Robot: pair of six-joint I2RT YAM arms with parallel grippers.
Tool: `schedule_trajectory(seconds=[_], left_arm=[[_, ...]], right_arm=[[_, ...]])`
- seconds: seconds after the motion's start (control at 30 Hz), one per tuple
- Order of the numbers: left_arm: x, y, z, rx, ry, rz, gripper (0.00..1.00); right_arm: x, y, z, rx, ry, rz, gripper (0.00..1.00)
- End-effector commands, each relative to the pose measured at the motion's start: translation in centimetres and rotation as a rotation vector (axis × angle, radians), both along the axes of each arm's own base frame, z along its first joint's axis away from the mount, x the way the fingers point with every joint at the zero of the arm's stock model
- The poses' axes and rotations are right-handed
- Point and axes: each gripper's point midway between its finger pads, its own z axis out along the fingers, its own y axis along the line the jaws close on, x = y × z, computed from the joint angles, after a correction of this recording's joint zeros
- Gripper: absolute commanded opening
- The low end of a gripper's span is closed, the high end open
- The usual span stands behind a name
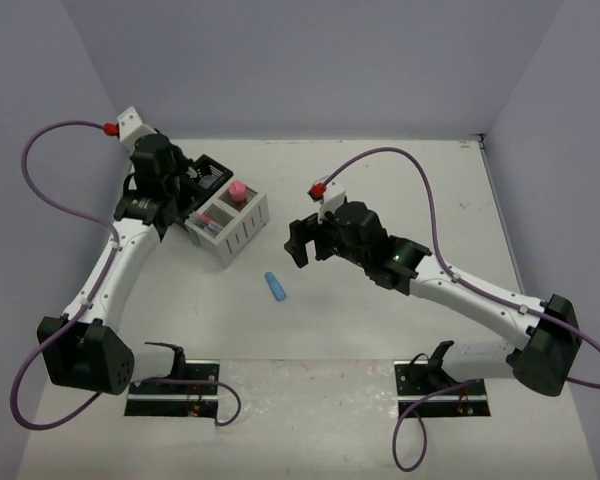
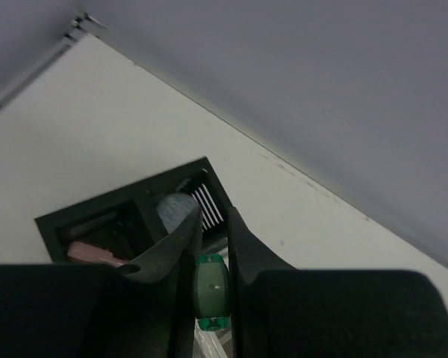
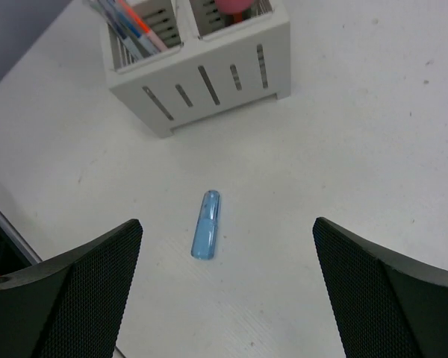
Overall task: Sort the stationery into containers
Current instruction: Place the stationery in the storage box, then pick up the stationery from the center of the board.
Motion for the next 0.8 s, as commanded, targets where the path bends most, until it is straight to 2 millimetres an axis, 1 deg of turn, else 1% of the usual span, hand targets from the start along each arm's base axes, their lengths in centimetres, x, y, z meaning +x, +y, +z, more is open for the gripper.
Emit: schedule_trajectory(seconds=[0.0,0.03,0.1,0.13,0.2,0.23,0.27,0.33,0.37,0.4,0.43,0.47,0.5,0.57,0.63,0.67,0.7,0.77], left_arm=[[0.0,7.8,0.7,0.069,-0.084,0.348,0.00],[0.6,8.1,0.3,0.058,-0.097,0.354,0.00],[1.7,8.5,-2.0,0.062,-0.069,0.356,0.00],[2.3,8.5,-2.8,0.070,-0.062,0.355,0.00],[2.9,9.1,-4.6,0.078,-0.024,0.382,0.00],[3.3,9.5,-5.7,0.081,0.005,0.392,0.00],[3.6,9.8,-6.8,0.082,0.032,0.402,0.00],[3.7,10.0,-8.1,0.063,0.054,0.408,0.00],[3.7,9.9,-8.6,0.059,0.058,0.400,0.00],[3.8,9.7,-9.0,0.051,0.055,0.385,0.06],[3.9,9.6,-9.2,0.047,0.052,0.376,0.22],[3.9,9.4,-9.4,0.039,0.060,0.371,0.39],[3.9,9.4,-9.6,0.037,0.067,0.368,0.52],[3.5,9.2,-9.7,0.023,0.079,0.360,0.71],[3.0,9.0,-9.1,0.006,0.069,0.358,0.89],[2.7,8.9,-8.5,-0.006,0.057,0.355,0.97],[2.4,8.7,-7.7,-0.016,0.044,0.347,1.00],[1.8,8.3,-6.7,-0.036,0.035,0.326,1.00]], right_arm=[[-1.0,0.4,-2.6,-0.009,0.074,0.033,0.99],[-1.0,0.5,-2.9,-0.007,0.078,0.036,0.99],[-1.1,0.7,-3.3,-0.007,0.086,0.043,0.99],[-1.2,0.9,-3.7,-0.009,0.093,0.052,0.99],[-1.5,1.5,-4.3,-0.014,0.114,0.087,0.99],[-1.5,1.7,-5.0,-0.030,0.130,0.088,0.99],[-1.5,1.9,-5.6,-0.046,0.146,0.090,0.99],[-1.5,2.3,-6.4,-0.068,0.166,0.098,0.99],[-1.9,2.8,-6.8,-0.076,0.178,0.118,0.99],[-2.3,3.3,-7.1,-0.090,0.192,0.142,0.99],[-2.6,3.8,-8.0,-0.119,0.209,0.158,0.99],[-3.0,4.2,-8.1,-0.140,0.220,0.172,0.99],[-3.1,4.5,-8.4,-0.161,0.228,0.173,0.99],[-3.4,5.2,-9.7,-0.208,0.257,0.176,0.99],[-3.4,5.7,-10.7,-0.234,0.292,0.168,0.99],[-3.2,5.8,-11.2,-0.247,0.304,0.157,0.99],[-2.9,5.9,-11.5,-0.260,0.308,0.142,0.98],[-2.7,6.2,-12.0,-0.288,0.323,0.128,0.95]])
